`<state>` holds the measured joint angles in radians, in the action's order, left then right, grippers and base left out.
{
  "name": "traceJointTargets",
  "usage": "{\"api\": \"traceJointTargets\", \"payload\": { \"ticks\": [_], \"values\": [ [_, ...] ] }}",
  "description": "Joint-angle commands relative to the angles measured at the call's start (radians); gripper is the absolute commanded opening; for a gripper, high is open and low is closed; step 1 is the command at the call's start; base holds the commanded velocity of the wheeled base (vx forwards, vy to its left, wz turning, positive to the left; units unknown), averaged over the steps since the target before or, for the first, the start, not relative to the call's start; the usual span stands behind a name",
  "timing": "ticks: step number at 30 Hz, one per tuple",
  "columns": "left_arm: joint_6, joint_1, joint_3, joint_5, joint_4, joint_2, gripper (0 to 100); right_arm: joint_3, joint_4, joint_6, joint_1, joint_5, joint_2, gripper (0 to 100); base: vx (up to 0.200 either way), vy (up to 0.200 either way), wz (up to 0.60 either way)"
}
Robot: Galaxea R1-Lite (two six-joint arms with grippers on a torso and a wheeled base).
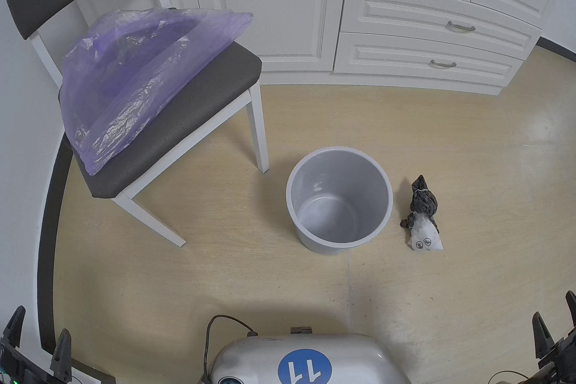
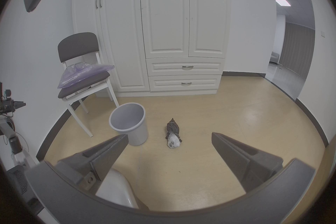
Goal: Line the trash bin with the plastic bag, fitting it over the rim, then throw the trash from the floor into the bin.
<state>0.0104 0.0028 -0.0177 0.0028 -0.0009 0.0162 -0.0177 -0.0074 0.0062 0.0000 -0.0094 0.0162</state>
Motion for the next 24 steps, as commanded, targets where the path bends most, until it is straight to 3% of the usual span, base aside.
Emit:
{"api": "traceJointTargets", "payload": {
  "ticks": [1, 24],
  "values": [
    [0.000, 0.000, 0.018, 0.000, -0.001, -0.016, 100, 0.018, 0.000, 0.000, 0.000, 0.000, -0.016, 100, 0.000, 0.000, 0.00],
    [-0.043, 0.000, 0.018, 0.010, -0.001, -0.016, 100, 0.018, 0.000, -0.002, -0.002, 0.000, -0.016, 100, 0.000, 0.000, 0.00]
  ]
}}
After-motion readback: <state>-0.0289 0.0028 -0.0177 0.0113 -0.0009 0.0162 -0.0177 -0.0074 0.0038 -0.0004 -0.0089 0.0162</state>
